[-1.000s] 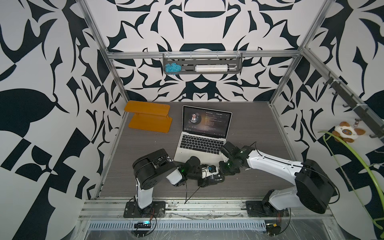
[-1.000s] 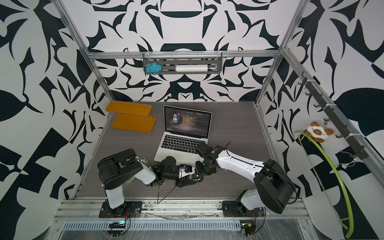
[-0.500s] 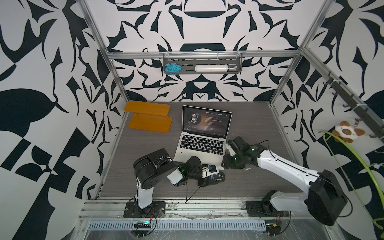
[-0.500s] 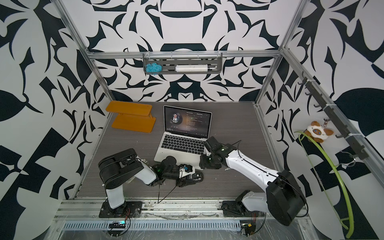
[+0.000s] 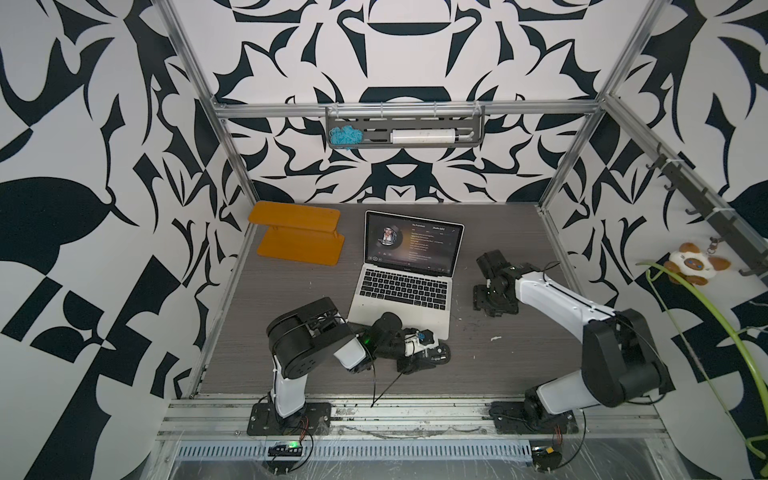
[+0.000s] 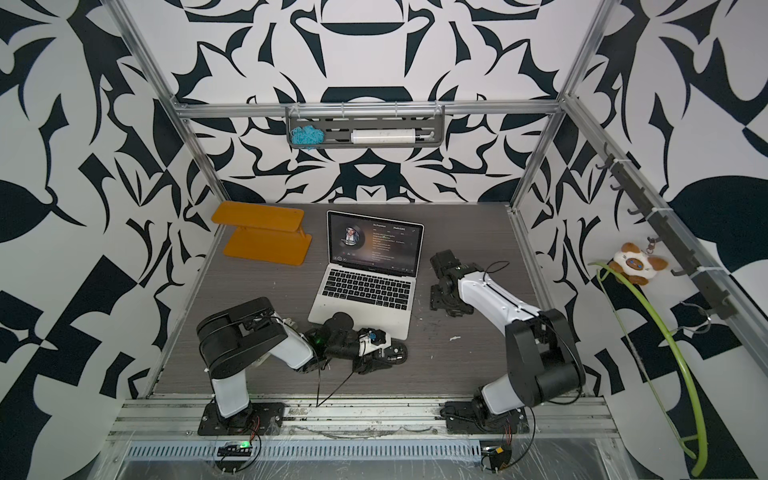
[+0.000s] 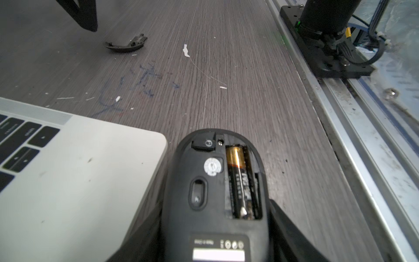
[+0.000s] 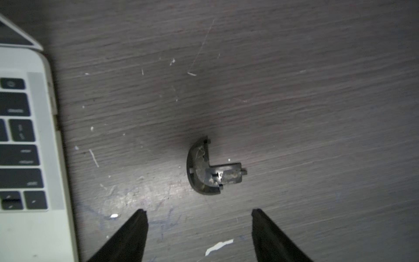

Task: Remove the wireless mouse receiver from the laptop
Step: Pick up the lid from the center of the board.

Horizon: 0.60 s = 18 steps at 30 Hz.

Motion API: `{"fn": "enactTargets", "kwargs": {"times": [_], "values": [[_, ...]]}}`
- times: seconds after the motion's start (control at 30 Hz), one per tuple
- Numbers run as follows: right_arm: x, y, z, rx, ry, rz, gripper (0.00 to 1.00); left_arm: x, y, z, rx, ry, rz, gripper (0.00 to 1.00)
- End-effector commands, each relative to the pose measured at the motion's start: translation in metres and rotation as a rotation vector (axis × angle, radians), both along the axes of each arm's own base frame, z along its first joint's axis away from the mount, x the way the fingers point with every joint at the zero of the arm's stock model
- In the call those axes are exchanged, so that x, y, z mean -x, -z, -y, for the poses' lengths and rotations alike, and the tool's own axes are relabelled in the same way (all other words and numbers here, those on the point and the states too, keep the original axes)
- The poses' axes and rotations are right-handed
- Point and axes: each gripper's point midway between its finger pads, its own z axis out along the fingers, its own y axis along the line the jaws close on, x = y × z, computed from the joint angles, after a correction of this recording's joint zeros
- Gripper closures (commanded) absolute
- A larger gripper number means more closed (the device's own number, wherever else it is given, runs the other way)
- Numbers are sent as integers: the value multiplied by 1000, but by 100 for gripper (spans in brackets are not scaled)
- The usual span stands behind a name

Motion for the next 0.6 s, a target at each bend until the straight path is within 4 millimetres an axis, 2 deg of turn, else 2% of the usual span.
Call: {"fn": "enactTargets", "kwargs": {"times": [0.0, 0.1, 0.2, 0.33, 0.57], "values": [[-16, -10, -2, 17, -23, 29, 39, 22, 57, -42, -234, -46, -162, 99], [-23, -1, -4, 33, -26, -6, 51, 22, 57, -42, -234, -45, -163, 99], [-28, 8, -4, 57, -39, -37, 52, 21, 56, -42, -232, -48, -158, 99], [-33, 18, -4, 83, -47, -61, 60, 21, 56, -43, -237, -51, -155, 99], [-33, 34, 0, 115, -56, -111, 63, 21, 60, -44, -247, -51, -160, 99]]}}
